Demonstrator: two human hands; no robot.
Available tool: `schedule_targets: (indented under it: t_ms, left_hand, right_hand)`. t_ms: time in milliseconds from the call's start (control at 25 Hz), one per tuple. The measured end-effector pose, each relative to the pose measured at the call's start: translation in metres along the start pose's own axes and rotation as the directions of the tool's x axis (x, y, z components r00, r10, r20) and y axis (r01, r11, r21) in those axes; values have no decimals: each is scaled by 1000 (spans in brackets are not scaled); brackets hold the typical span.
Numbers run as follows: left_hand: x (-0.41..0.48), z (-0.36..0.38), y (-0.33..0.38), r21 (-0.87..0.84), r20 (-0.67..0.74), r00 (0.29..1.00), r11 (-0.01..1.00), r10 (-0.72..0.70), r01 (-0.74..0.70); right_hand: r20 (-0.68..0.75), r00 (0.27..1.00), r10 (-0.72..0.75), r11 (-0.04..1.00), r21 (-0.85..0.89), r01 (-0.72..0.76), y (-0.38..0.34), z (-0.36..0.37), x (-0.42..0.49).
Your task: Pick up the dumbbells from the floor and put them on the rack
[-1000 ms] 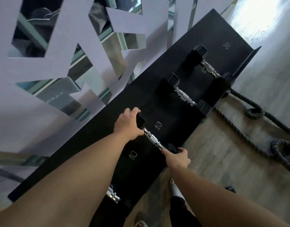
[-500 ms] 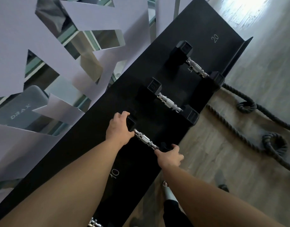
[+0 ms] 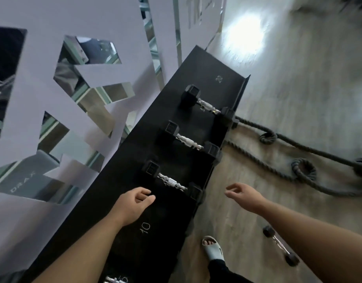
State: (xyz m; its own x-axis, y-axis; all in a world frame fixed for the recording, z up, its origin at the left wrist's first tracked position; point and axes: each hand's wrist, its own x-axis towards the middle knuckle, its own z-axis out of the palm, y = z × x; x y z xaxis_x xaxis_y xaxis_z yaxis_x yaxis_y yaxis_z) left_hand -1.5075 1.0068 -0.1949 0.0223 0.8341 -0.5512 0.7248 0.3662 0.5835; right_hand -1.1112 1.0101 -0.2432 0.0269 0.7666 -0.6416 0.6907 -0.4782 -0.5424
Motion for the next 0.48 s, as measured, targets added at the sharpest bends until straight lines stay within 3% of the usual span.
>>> schedule_targets:
  t_ms: [200,320,480]
  left_hand:
    - [-78,45,19,-77,74,976,977,205,-199]
    - [-122,86,26,-81,137,947,956,291,-282]
    - [-162,136,37,-37,237,900,929,365,-367]
  right_hand:
    - [-155,987,42,983,181,-13,53,13,-129]
    - [-251,958,137,945,324,-50,91,34,-207]
    - [-309,919,245,914,390,-112,154,46,-291]
